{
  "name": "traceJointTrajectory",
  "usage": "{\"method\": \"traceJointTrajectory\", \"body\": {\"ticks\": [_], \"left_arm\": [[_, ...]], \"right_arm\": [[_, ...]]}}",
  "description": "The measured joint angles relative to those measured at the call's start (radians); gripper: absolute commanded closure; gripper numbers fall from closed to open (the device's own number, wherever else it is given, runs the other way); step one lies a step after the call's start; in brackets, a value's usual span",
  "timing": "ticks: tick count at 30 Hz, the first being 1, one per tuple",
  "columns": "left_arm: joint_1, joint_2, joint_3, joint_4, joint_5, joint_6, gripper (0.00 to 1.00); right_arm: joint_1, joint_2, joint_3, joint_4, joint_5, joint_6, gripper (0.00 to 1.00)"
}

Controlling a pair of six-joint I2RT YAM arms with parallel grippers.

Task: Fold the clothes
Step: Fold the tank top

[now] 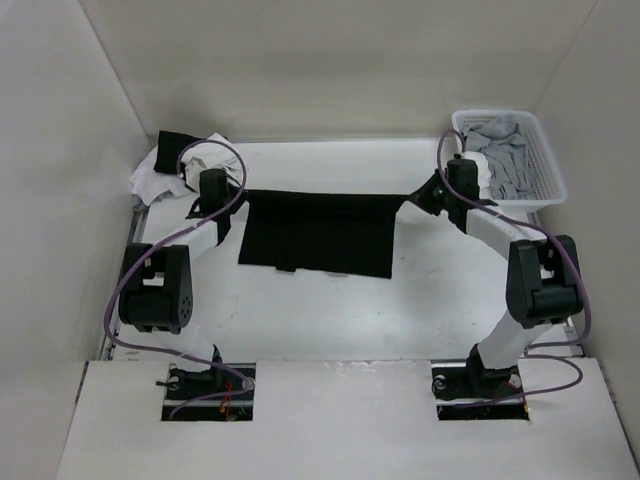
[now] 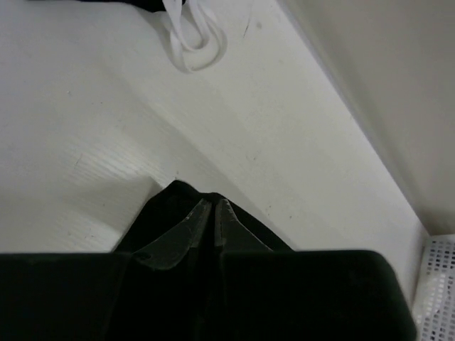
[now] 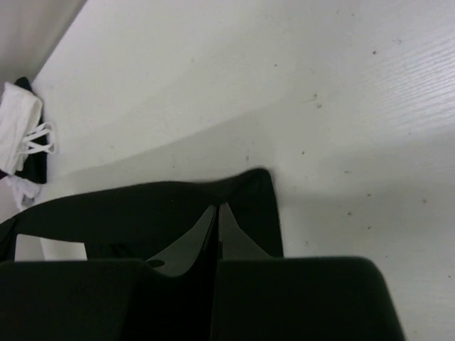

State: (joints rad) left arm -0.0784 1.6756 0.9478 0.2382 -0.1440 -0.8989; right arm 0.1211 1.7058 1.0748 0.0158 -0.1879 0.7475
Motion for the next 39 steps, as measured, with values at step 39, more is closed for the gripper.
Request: {"method": "traceJointTrajectory", "body": {"ticks": [39], "left_arm": [[0.237,-0.614,-0.849,0.207,0.262,-0.141,0.76]], "right_arm": [[0.317,-0.634,-0.732,-0.009,0.276,0.109,0.59]]}}
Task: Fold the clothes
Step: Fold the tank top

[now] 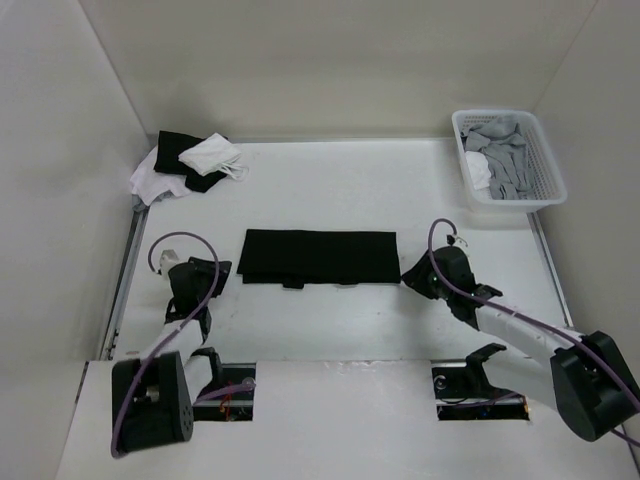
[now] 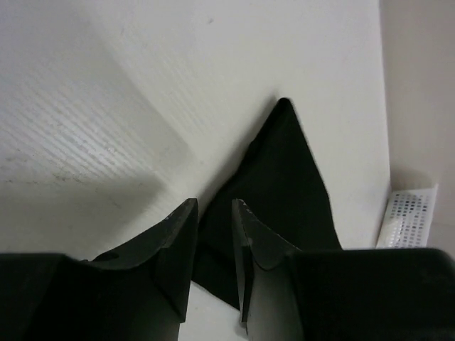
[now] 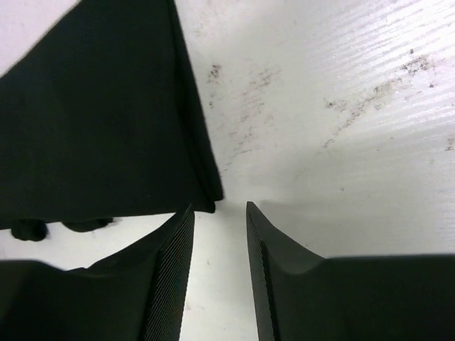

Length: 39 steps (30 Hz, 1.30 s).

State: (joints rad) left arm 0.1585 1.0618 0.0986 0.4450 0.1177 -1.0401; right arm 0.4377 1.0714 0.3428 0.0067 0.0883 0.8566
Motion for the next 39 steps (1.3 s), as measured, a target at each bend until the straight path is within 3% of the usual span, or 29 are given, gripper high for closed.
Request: {"method": "traceJointTrajectory", "body": {"ticks": [3,6,11,15,20,28,34,39], "left_arm": [[-0.041,-0.151,0.022,-0.085,-0.036,0.012,0.76],[-0.247,-0.206,0.127,-0.145,-0.122,0.031,0.75],[-0.673,0.014,0.369,-0.090,-0.241,0.044,0.76],[-0.834,0.240,0.415,-0.003,-0.263,0.041,0.76],[-0.803,0.348,0.318,0.020,-0.260,0.023,0.77],[-0.668,0.207,0.128,0.035,-0.198,0.040,0.77],[-0.562,0.059,0.071,-0.039,-0.132,0.083,0.76],[-0.595,-0.014,0.113,-0.095,-0.109,0.106,0.75]], "right_arm": [[-0.018,-0.028,0.012,-0.004,-0.002,-0.012,0.72],[-0.027,-0.012,0.065,-0.004,-0.010,-0.035,0.89],[-0.014,0.148,0.177,0.091,-0.039,-0.063,0.91],[-0.013,0.331,0.223,0.164,-0.068,-0.067,0.92],[0.002,0.444,0.220,0.212,-0.076,-0.027,0.94],[0.222,0.348,0.099,0.255,-0.009,0.120,0.93],[0.310,0.178,0.012,0.188,0.055,0.208,0.57],[0.310,0.034,0.004,0.120,0.100,0.220,0.49]]}}
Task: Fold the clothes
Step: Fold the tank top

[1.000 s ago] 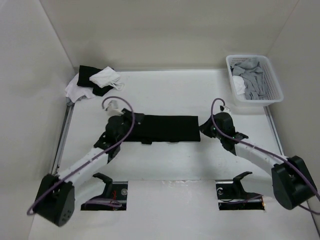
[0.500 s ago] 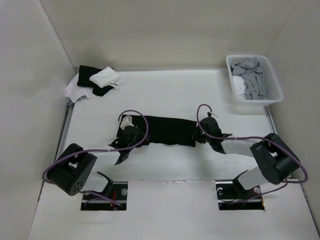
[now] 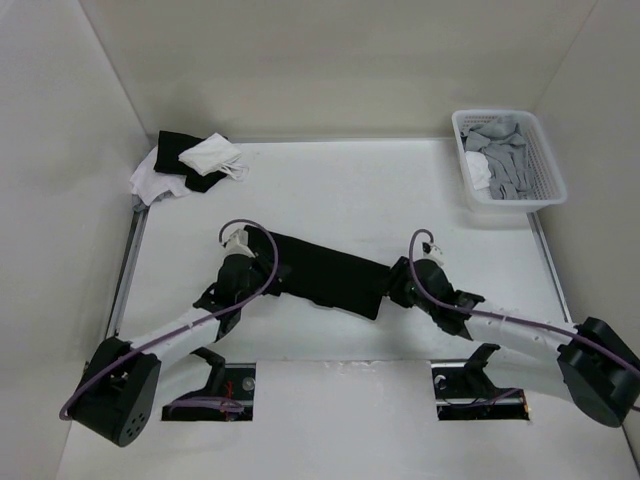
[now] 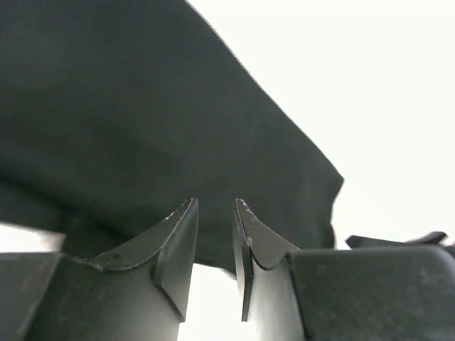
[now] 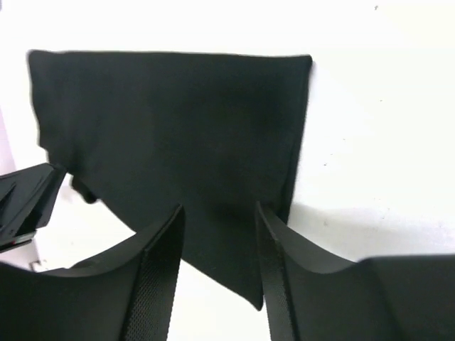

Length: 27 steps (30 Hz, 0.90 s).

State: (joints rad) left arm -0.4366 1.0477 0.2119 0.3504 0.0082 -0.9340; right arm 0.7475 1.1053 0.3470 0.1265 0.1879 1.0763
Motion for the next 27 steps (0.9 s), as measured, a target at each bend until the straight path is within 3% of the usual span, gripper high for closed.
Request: {"method": "traceJointTrajectory", "body": {"ticks": [9,15,22,27], "left_arm": [[-0.171,0.122,0.094,0.051,0.005,-0.001,0.75],[-0.181,0.191,0.093,0.067,0.011,-0.006,0.75],[-0.156,0.193,0.082,0.088,0.019,-0.008,0.75],[-0.132,0.192,0.067,0.096,0.031,-0.005,0.75]], "right_arm": [[-0.015,-0.060,-0.056,-0.120,0.018,0.043,0.45],[-0.033,-0.001,-0.033,-0.092,0.010,0.050,0.50],[-0.068,0.136,-0.035,0.097,-0.042,0.100,0.64],[-0.073,0.237,-0.049,0.246,-0.075,0.148,0.90]]}}
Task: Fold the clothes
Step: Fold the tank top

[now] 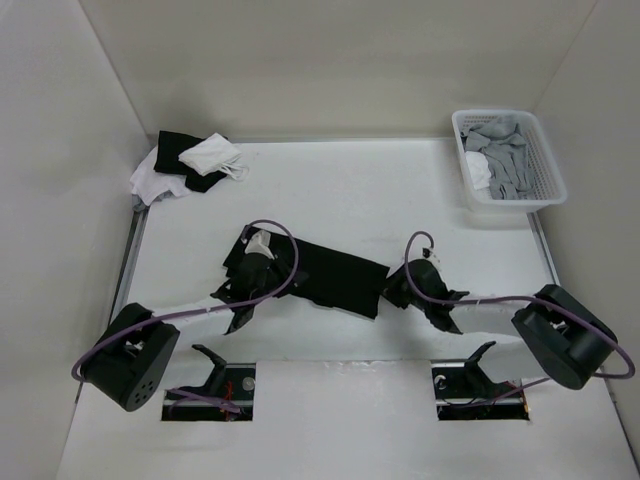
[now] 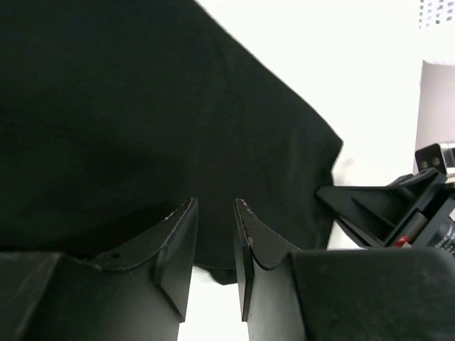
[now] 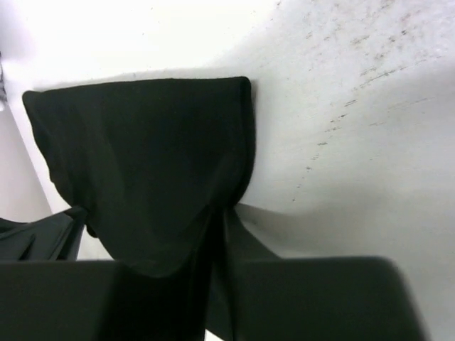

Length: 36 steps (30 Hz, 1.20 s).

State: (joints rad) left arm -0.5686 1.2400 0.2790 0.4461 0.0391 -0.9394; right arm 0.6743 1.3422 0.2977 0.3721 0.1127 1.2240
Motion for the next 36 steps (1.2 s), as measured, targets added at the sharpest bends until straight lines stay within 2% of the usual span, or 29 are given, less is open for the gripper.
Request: {"method": "traceJointTrajectory", "body": {"ticks": [4,8,13,17,20,23,31,36], "left_arm": [[0.005,0.000,-0.023,0.000,0.000,0.005,0.75],[-0.032,0.000,-0.032,-0.001,-0.005,0.008,0.75],[-0.196,0.058,-0.030,0.031,-0.037,-0.010,0.76],[-0.341,0.128,-0.005,0.074,-0.058,-0.038,0.76],[-0.367,0.120,0.000,0.069,-0.063,-0.047,0.76],[-0.327,0.021,-0.008,0.037,-0.071,-0.050,0.76],[-0.128,-0.494,-0.020,-0.147,-0.084,-0.032,0.74],[0.029,-0.628,-0.021,-0.288,-0.058,-0.021,0.74]], "right_arm": [[0.000,-0.053,-0.025,-0.032,0.011,0.013,0.94],[0.000,-0.299,-0.030,-0.233,0.068,-0.005,0.95],[-0.054,-0.669,0.010,-0.509,0.109,-0.082,0.95],[-0.111,-0.767,0.087,-0.671,0.116,-0.150,0.95],[-0.095,-0.733,0.152,-0.749,0.116,-0.182,0.95],[-0.031,-0.645,0.235,-0.792,0.121,-0.201,0.95],[0.146,-0.230,0.584,-0.808,0.151,-0.242,0.94],[0.202,0.068,0.804,-0.806,0.155,-0.270,0.94]]}}
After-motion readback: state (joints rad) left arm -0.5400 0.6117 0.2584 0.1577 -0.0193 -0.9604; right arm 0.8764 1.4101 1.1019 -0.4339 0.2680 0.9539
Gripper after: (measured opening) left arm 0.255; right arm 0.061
